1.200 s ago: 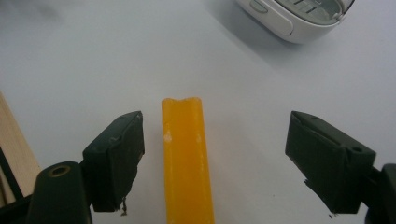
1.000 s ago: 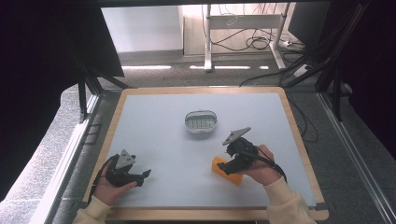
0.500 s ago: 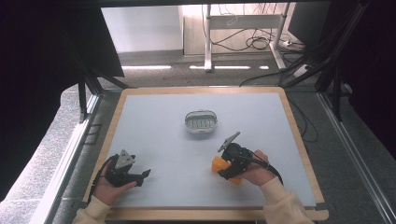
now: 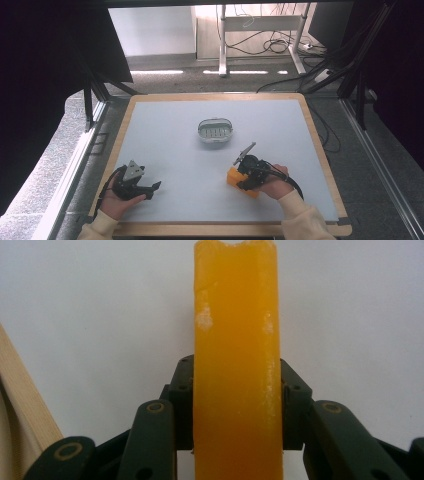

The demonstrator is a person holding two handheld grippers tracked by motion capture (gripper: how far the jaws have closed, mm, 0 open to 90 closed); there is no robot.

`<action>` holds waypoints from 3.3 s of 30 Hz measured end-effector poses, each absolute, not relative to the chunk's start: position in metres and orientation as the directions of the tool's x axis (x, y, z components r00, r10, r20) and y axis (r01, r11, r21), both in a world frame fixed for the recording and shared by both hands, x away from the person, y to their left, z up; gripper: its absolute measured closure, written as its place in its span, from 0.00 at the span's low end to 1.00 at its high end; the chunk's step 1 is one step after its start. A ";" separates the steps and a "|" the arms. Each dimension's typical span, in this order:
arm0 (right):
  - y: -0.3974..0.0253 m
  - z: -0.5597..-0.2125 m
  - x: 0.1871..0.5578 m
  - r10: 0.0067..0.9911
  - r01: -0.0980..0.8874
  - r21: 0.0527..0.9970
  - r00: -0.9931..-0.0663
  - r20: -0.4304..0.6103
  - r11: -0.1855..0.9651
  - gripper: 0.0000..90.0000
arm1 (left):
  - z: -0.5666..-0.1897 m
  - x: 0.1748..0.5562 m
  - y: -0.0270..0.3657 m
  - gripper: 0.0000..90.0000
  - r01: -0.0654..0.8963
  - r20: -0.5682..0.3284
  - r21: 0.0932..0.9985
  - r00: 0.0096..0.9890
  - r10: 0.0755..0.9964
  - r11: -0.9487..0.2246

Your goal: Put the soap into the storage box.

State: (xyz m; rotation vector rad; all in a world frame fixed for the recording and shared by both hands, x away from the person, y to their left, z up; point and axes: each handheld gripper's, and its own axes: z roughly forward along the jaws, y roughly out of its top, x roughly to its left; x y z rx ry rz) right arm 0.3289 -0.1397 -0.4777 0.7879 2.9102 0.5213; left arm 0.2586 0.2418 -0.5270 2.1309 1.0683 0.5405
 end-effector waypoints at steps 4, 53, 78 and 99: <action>-0.140 -0.476 0.330 0.502 0.473 0.344 -0.865 0.004 0.811 0.68 | -0.527 0.259 0.242 0.20 0.532 0.060 0.729 0.577 0.815 -0.430; -0.142 -0.423 0.349 0.475 0.396 0.457 -0.878 -0.067 0.797 0.68 | -0.525 0.257 0.242 0.20 0.526 0.068 0.729 0.581 0.811 -0.437; -0.139 -0.407 0.380 0.453 0.368 0.465 -0.888 -0.083 0.806 0.69 | -0.527 0.258 0.242 0.20 0.529 0.069 0.726 0.579 0.812 -0.439; -0.134 -0.398 0.402 0.415 0.328 0.477 -0.906 -0.087 0.815 0.69 | -0.527 0.258 0.244 0.20 0.531 0.071 0.722 0.581 0.811 -0.443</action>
